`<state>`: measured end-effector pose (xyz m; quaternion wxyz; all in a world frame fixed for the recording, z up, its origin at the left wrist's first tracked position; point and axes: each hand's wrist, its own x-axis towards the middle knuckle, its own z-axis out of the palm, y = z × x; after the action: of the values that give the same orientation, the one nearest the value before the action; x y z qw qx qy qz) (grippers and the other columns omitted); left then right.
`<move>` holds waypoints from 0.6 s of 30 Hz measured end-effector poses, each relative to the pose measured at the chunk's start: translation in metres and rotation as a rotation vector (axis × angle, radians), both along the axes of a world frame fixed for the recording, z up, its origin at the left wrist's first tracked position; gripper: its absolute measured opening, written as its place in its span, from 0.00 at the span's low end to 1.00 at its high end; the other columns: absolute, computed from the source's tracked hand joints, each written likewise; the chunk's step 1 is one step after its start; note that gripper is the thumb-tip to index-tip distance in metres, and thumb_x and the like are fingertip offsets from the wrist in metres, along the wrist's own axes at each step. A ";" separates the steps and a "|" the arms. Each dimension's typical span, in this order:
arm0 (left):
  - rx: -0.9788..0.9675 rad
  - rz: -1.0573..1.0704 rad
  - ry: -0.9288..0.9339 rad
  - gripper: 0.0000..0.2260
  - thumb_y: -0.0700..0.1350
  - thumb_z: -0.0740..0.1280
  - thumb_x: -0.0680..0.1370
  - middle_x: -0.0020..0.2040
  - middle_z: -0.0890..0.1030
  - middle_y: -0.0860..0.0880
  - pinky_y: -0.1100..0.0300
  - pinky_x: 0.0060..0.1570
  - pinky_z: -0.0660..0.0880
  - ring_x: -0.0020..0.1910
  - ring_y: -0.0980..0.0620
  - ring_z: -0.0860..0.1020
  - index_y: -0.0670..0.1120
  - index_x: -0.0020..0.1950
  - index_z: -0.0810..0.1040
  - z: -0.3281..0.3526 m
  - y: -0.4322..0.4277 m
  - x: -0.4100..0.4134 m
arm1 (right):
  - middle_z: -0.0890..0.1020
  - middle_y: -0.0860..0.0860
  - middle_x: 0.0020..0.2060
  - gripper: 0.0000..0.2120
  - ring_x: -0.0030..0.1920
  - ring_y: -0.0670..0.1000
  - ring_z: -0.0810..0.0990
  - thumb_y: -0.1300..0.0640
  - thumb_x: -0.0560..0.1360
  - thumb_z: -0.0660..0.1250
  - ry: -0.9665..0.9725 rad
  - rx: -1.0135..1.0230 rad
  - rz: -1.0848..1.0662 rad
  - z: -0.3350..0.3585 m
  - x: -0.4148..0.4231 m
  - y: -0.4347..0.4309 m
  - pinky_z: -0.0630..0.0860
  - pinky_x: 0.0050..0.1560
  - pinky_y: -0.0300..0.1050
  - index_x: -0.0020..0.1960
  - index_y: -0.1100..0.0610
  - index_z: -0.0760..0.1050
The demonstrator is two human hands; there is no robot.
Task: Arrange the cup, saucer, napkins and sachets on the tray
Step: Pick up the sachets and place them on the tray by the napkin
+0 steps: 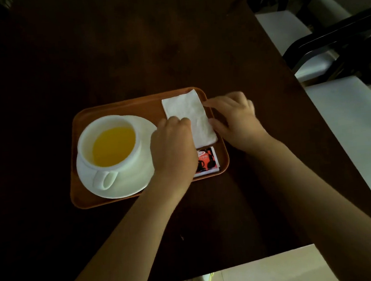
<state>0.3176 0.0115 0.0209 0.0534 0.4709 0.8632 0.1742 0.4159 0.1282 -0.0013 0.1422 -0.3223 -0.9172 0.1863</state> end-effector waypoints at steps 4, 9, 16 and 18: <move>-0.197 -0.078 0.122 0.15 0.42 0.62 0.77 0.63 0.75 0.44 0.50 0.66 0.63 0.63 0.44 0.69 0.45 0.64 0.71 -0.016 0.024 -0.018 | 0.67 0.48 0.71 0.22 0.73 0.54 0.57 0.53 0.76 0.60 -0.223 0.062 0.178 -0.010 -0.025 0.022 0.46 0.72 0.57 0.70 0.49 0.63; -0.301 -0.133 0.193 0.19 0.42 0.62 0.77 0.69 0.70 0.44 0.46 0.74 0.49 0.70 0.43 0.64 0.46 0.68 0.67 -0.027 0.025 -0.032 | 0.66 0.49 0.72 0.22 0.74 0.55 0.54 0.49 0.77 0.59 -0.301 0.099 0.202 -0.021 -0.030 0.025 0.40 0.73 0.63 0.70 0.48 0.63; -0.292 -0.159 0.224 0.18 0.42 0.63 0.77 0.69 0.70 0.44 0.46 0.73 0.43 0.70 0.43 0.63 0.46 0.67 0.67 -0.029 0.027 -0.035 | 0.67 0.50 0.71 0.22 0.74 0.55 0.56 0.48 0.77 0.59 -0.277 0.107 0.202 -0.024 -0.026 0.022 0.40 0.73 0.63 0.70 0.50 0.64; -0.284 -0.165 0.223 0.18 0.42 0.62 0.77 0.68 0.71 0.44 0.46 0.73 0.44 0.70 0.43 0.63 0.45 0.67 0.68 -0.030 0.027 -0.036 | 0.67 0.51 0.71 0.22 0.74 0.55 0.56 0.48 0.77 0.59 -0.273 0.113 0.199 -0.025 -0.027 0.021 0.41 0.73 0.63 0.69 0.50 0.64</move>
<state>0.2816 0.0385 -0.0087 0.0373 0.5442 0.8381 -0.0078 0.3884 0.1497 -0.0261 0.0150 -0.2440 -0.9643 0.1021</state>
